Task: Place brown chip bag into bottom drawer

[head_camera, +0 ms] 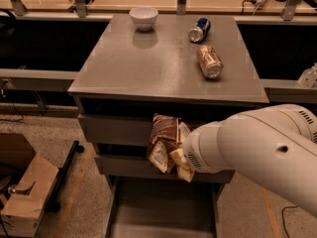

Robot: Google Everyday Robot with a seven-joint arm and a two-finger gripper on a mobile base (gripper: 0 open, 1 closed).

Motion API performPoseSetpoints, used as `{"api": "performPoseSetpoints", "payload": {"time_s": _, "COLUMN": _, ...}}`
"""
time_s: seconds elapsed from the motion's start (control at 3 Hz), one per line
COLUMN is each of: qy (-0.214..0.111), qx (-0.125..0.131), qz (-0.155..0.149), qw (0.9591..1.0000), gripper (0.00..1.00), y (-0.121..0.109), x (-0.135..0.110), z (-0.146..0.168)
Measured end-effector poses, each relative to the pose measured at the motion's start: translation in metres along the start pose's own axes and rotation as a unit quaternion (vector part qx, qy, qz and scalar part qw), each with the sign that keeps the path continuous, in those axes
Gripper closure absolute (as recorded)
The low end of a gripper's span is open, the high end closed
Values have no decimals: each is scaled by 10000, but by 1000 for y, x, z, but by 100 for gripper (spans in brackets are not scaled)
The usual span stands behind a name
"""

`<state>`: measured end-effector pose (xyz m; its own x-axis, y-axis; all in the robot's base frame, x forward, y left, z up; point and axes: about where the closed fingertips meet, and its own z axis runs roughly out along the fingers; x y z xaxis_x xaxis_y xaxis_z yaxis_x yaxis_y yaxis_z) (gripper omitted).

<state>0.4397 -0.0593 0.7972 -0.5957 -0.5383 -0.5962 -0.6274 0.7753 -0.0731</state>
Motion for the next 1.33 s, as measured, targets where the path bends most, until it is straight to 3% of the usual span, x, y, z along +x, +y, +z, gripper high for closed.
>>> {"api": "performPoseSetpoints", "payload": {"time_s": 0.67, "qy": 419, "qx": -88, "qz": -155, "qw": 9990, "gripper": 100, "y": 24, "x": 27, "z": 30}}
{"api": "performPoseSetpoints", "payload": {"time_s": 1.33, "qy": 531, "qx": -602, "qz": -416, "qw": 9959, "gripper": 100, "y": 23, "x": 70, "z": 99}}
